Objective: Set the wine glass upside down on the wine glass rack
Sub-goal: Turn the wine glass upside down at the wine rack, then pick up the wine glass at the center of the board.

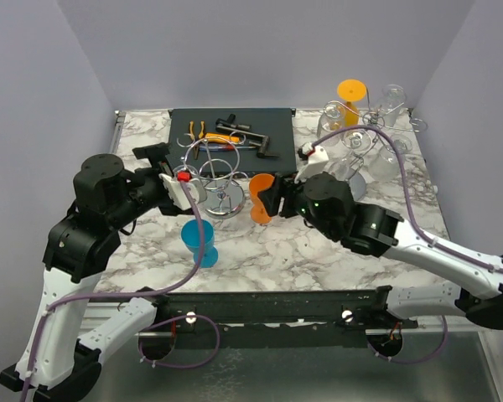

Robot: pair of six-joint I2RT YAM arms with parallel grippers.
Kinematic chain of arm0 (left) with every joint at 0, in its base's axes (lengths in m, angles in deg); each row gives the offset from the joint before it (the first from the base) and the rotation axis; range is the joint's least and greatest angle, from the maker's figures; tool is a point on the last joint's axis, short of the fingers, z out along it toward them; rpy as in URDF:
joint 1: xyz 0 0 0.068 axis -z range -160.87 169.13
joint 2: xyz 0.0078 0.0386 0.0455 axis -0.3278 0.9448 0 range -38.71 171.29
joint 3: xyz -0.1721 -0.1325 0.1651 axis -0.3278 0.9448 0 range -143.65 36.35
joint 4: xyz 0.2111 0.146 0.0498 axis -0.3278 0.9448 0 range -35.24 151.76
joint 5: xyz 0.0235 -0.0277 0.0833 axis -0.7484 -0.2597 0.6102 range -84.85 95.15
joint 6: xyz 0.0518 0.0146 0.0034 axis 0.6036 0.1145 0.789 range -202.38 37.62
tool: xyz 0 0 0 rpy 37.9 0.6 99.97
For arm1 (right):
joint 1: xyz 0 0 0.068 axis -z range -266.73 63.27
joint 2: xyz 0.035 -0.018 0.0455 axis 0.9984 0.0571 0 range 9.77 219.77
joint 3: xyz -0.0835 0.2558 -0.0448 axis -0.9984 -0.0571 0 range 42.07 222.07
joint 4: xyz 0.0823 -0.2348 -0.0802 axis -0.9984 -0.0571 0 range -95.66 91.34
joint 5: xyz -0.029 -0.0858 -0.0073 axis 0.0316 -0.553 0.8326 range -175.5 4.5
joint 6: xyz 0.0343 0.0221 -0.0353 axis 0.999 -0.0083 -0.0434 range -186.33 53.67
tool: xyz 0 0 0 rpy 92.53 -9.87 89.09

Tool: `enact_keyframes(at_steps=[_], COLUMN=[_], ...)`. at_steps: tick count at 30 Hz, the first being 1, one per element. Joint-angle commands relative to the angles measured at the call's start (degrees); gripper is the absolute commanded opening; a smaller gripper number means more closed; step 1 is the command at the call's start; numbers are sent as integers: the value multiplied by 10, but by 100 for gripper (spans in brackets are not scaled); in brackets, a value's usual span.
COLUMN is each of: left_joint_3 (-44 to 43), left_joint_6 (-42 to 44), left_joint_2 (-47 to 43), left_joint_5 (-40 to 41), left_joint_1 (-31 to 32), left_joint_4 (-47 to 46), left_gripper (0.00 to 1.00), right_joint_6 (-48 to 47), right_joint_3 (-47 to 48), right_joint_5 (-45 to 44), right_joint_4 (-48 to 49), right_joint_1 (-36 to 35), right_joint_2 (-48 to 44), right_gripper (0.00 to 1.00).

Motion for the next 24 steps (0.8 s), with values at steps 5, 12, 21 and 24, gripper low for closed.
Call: enact_keyframes(at_steps=[5,12,21,24], left_joint_3=[-53,-66,-53,-57], left_joint_6=[-383,-451,-457,-474], left_joint_2=[13,25,26,32], left_joint_5=[-44,-37,-21,-13], left_joint_1=[-2,-2,-2,-2], left_joint_4=[-21,-11,-5,3], left_gripper=[99,99,99,99], right_joint_6=[-6,5,-2,-9], right_joint_3=[54,37,41,44], right_joint_5=[25,74,108,113], right_joint_4=[-73,-69,-50,-45], right_joint_1=[39,105,157,174], right_joint_2=[102,143,187,208], right_gripper=[61,58,55,55])
